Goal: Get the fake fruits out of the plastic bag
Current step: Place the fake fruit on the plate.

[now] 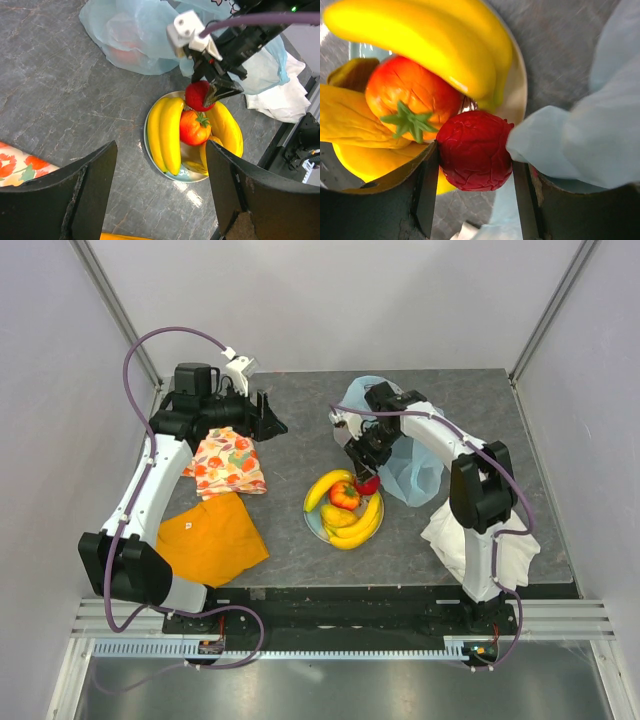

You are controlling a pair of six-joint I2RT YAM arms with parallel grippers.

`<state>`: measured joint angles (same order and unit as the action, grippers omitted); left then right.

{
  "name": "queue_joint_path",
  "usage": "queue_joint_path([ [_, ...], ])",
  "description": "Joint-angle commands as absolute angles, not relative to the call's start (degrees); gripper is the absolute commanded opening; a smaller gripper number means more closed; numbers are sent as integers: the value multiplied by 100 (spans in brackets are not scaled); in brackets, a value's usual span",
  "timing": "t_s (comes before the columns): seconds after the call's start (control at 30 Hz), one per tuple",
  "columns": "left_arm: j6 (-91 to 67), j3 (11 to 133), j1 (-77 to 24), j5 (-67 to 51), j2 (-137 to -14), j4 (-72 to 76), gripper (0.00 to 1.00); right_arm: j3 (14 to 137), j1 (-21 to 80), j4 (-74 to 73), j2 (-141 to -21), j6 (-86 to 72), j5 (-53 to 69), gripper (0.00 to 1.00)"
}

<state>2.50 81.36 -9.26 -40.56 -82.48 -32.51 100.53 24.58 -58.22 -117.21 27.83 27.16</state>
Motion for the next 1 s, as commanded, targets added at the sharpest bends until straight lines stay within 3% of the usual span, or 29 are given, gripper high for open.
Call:
queue_joint_path([
  [0.0, 255, 8156, -958, -4017, -8253, -3111, 79, 9756, 2435, -5976, -11786, 2971, 2672, 22],
  [0.5, 211, 8253, -958, -4017, -8385, -3094, 79, 9413, 2487, -6477, -11865, 2979, 2855, 24],
  [0.77, 220, 8262, -1028, -4025, -8455, -3067, 79, 9378, 2707, -6828, -11663, 3322, 3304, 38],
  [0.87, 202, 8288, -1072, -4034, -8499, -3041, 79, 9474, 2707, -6917, -11637, 3296, 3314, 50],
  [0.9, 211, 8297, -1081, -4034, -8525, -3041, 79, 9501, 2707, -6873, -11611, 3270, 3279, 61],
  [0.97, 202, 8323, -1116, -4043, -8534, -3032, 79, 9553, 2698, -6847, -11584, 3252, 3182, 74],
])
